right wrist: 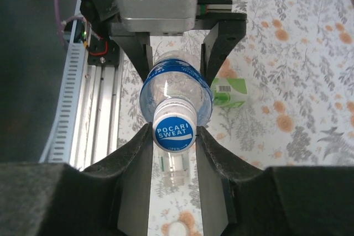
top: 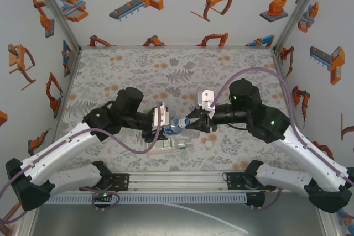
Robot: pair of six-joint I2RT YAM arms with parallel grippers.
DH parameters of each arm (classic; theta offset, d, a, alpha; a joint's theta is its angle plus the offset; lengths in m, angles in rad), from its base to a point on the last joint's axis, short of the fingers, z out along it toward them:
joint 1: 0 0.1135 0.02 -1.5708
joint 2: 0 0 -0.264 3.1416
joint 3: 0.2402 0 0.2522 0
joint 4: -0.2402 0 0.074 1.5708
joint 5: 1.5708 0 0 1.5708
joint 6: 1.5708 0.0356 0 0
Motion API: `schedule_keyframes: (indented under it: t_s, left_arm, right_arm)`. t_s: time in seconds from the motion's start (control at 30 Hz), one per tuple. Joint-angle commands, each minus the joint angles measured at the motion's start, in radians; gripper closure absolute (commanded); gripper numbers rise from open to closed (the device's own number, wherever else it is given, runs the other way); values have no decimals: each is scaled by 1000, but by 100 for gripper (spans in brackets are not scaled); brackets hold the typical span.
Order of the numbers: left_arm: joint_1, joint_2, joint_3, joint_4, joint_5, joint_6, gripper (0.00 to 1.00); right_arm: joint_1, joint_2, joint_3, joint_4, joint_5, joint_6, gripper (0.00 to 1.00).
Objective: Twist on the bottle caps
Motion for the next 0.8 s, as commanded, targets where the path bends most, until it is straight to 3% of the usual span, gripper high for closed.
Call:
schedule_keyframes:
  t_s: [0.0,0.13,0.27,0.4,0.63,0.77]
  left_arm:
    - [-9,-7,17,19,-2,-20,100]
    - [-9,0,16,20,-32,-29,100]
    - [-9,-5,4,34,-32,-27,100]
    - [-9,3,-4,49,-33,-17,100]
    - [-9,14,-1,49,-30,0,100]
    - [-9,8,-6,49,-33,8,100]
  right_arm:
    - [-1,6,-34,87,140,253,100]
    - [0,5,-69,131,326,719,100]
    - [0,-3,-95,60,505,1236,100]
    - [-2,-17,-134,-60,577,1635,100]
    - [-2,15,-109,-55,553,1632,99]
    - [-2,21,-61,-63,569,1520,74]
